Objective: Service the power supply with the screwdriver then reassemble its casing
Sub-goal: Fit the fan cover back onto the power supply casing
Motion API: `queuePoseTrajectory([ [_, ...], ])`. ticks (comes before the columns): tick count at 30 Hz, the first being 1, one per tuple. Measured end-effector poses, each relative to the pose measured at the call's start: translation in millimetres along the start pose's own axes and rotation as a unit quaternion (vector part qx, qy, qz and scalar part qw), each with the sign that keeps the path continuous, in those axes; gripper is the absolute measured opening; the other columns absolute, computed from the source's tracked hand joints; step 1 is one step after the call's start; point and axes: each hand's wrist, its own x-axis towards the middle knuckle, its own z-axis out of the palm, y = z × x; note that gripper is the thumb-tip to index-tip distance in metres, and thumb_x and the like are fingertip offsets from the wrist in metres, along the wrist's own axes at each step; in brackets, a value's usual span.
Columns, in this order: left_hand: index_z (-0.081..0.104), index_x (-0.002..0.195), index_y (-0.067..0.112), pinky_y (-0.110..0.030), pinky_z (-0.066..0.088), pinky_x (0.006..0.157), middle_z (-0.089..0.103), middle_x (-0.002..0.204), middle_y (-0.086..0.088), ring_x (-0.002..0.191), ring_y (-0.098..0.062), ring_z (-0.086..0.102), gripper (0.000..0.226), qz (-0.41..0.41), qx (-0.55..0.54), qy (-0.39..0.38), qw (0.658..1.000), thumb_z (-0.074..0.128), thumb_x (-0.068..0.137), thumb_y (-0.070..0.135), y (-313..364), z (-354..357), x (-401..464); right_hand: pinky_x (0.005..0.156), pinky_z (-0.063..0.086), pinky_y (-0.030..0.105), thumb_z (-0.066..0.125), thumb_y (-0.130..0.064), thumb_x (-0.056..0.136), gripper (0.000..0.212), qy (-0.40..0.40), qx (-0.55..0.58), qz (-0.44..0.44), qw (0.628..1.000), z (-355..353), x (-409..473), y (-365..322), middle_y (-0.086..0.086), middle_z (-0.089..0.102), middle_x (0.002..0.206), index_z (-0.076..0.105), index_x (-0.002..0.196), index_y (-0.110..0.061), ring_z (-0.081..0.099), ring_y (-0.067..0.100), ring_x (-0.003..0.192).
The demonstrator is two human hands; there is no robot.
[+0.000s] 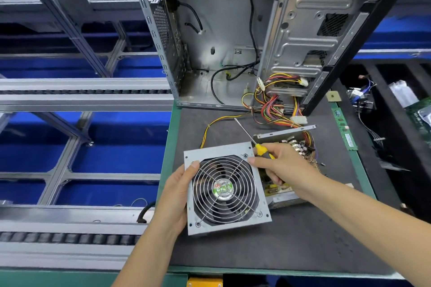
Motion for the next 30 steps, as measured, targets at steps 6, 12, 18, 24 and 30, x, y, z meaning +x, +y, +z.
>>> queuePoseTrajectory([
  [6,0.069,0.115,0.01,-0.045,0.054,0.094,0.069,0.116,-0.019,0.105,-0.034,0.067,0.037,0.02,0.014,0.007,1.0,0.065,0.085,0.032,0.0,2.1,0.9,0.036,0.026,0.017,0.07,-0.018,0.084,0.025,-0.018,0.052,0.027,0.998,-2.6,6.7,7.0,-0.003,0.036,0.04,0.065,0.099,0.001,0.031,0.009,0.034],
  [12,0.071,0.112,0.01,-0.038,0.058,0.082,0.07,0.115,-0.018,0.101,-0.031,0.07,0.035,0.026,0.004,0.003,1.0,0.067,0.085,0.033,-0.7,2.8,0.2,0.036,0.027,0.017,0.068,-0.017,0.086,0.02,-0.026,0.05,0.016,0.998,-2.0,6.8,9.1,-0.004,0.037,0.039,0.067,0.098,-0.001,0.033,0.008,0.035],
  [18,0.074,0.105,0.012,-0.036,0.059,0.076,0.072,0.109,-0.018,0.092,-0.028,0.072,0.036,0.02,0.007,0.012,1.0,0.068,0.079,0.036,-3.0,1.5,1.1,0.037,0.026,0.018,0.068,-0.019,0.085,0.029,-0.045,0.041,0.007,0.998,-4.6,9.3,7.8,0.0,0.037,0.038,0.063,0.097,0.007,0.029,0.01,0.034],
  [24,0.075,0.101,0.011,-0.037,0.059,0.077,0.072,0.106,-0.019,0.087,-0.027,0.072,0.036,0.011,0.02,0.01,1.0,0.067,0.077,0.037,0.6,2.3,1.5,0.038,0.027,0.017,0.066,-0.021,0.088,0.026,-0.052,0.039,-0.007,0.998,-5.2,9.4,10.3,0.0,0.038,0.038,0.066,0.1,0.001,0.03,0.009,0.035],
  [30,0.075,0.101,0.012,-0.037,0.06,0.076,0.072,0.106,-0.019,0.087,-0.027,0.072,0.037,0.003,0.022,0.006,1.0,0.068,0.076,0.038,3.5,4.0,-0.4,0.038,0.028,0.017,0.066,-0.021,0.087,0.021,-0.048,0.044,-0.024,0.998,-5.5,9.6,13.9,0.0,0.039,0.039,0.068,0.098,-0.003,0.031,0.01,0.035],
])
